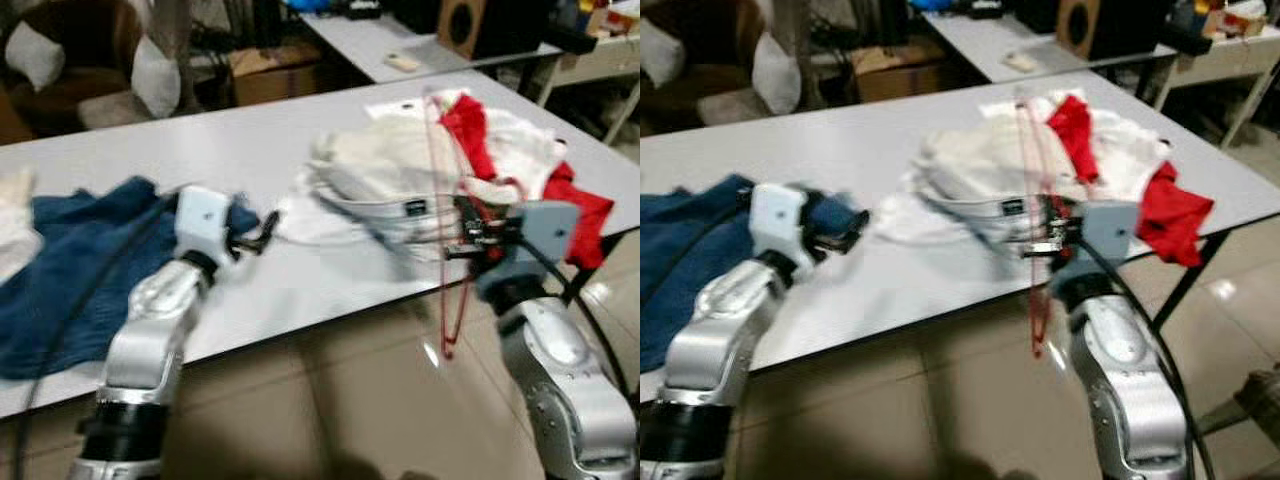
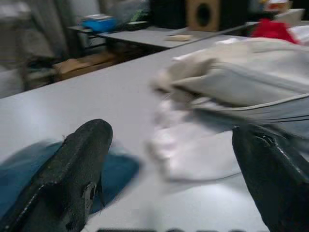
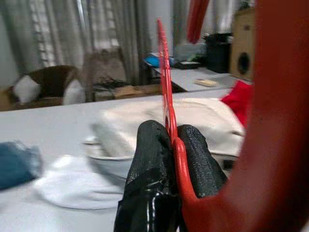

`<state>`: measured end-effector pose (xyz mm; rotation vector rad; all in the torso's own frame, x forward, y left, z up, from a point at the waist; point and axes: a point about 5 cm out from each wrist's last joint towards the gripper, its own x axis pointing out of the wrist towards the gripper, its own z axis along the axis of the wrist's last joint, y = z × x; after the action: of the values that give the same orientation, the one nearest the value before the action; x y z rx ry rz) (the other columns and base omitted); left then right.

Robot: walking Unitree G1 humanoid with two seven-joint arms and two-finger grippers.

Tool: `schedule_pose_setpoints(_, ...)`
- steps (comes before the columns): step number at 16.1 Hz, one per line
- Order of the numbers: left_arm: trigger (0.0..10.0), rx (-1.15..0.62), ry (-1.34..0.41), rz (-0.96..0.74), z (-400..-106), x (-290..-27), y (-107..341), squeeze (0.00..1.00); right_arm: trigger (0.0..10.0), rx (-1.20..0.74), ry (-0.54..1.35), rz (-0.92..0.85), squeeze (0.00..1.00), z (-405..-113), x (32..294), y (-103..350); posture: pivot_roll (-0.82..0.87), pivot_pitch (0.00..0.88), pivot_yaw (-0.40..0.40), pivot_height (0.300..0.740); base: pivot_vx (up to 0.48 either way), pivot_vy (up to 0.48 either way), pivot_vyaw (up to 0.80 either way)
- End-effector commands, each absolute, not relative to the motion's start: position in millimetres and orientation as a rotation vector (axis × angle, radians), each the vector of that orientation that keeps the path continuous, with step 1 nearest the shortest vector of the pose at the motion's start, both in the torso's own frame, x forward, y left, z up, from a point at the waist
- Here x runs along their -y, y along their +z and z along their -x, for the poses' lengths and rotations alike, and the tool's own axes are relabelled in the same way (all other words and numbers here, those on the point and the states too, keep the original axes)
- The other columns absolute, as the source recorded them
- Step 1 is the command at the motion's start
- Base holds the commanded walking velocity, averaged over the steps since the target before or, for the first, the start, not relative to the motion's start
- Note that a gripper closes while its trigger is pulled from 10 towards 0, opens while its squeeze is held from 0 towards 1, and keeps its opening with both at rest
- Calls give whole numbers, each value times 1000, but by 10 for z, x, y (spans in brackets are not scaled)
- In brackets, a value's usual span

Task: Hang hanger

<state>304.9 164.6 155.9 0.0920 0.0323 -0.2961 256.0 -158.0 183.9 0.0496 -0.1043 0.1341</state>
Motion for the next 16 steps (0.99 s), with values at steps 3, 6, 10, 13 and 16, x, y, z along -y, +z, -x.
schedule_pose_setpoints(3,10000,-14,-314,-101,-3065,-1574,1601,961,10000,120,158,-30,0,-2547,1583,1853,-150,0,67,740,0,393,0)
schedule_pose_setpoints(6,10000,-14,-316,-101,-3073,-1566,1593,965,10000,90,142,-15,0,-2553,1604,1816,-158,0,71,740,0,393,0)
schedule_pose_setpoints(10,10000,-16,-323,-100,-3096,-1546,1581,961,10000,63,139,-17,0,-2559,1603,1750,-164,0,75,740,0,385,0)
schedule_pose_setpoints(13,10000,-3,-334,-120,-3109,-1539,1600,961,10000,50,131,-20,0,-2563,1610,1725,-167,0,79,740,0,151,0)
schedule_pose_setpoints(16,10000,-8,-348,-142,-3115,-1522,1594,969,10000,45,130,-17,0,-2568,1615,1715,-171,0,82,740,0,-480,0)
